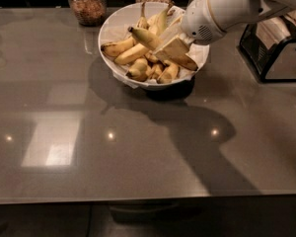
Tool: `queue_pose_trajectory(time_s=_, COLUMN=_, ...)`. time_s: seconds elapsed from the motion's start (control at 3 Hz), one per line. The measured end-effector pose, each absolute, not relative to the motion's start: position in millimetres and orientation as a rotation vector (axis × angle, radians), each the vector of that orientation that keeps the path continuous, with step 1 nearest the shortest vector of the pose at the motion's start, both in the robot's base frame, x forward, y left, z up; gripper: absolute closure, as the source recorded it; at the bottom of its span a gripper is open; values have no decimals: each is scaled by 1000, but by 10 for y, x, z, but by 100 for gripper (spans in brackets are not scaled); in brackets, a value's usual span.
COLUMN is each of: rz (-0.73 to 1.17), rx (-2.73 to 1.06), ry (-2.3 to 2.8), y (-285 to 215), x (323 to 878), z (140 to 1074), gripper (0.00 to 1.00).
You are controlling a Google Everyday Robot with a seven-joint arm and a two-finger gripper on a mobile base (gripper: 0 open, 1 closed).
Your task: Pick banana from white bowl
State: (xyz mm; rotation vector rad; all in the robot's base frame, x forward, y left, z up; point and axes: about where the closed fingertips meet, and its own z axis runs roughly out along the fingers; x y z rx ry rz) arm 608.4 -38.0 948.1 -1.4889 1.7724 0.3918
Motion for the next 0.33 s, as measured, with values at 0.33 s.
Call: queue_pose_trajectory(time_s=0.33, rz=419, rx=-1517, ry=1835, y=-478, x=5917, z=9534, gripper=100)
